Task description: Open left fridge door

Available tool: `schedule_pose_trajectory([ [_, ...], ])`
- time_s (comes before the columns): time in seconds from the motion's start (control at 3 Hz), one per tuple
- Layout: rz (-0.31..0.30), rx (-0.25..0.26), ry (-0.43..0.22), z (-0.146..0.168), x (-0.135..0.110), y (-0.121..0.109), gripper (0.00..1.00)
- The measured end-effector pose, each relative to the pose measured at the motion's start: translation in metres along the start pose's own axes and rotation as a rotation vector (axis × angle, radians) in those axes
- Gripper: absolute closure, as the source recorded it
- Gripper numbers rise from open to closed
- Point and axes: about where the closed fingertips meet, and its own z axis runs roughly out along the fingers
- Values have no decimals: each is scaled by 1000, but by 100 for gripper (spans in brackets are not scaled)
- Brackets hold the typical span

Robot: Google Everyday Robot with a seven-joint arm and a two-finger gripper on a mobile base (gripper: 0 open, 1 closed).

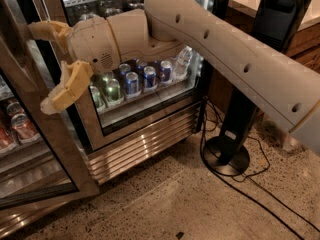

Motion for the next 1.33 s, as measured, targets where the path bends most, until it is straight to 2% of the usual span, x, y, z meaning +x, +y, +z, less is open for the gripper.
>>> schedule_pose_trajectory([
  [0.67,15,-47,-25,-2,4,-2,0],
  [1.33,5,-116,-85,-3,0,-1,0],
])
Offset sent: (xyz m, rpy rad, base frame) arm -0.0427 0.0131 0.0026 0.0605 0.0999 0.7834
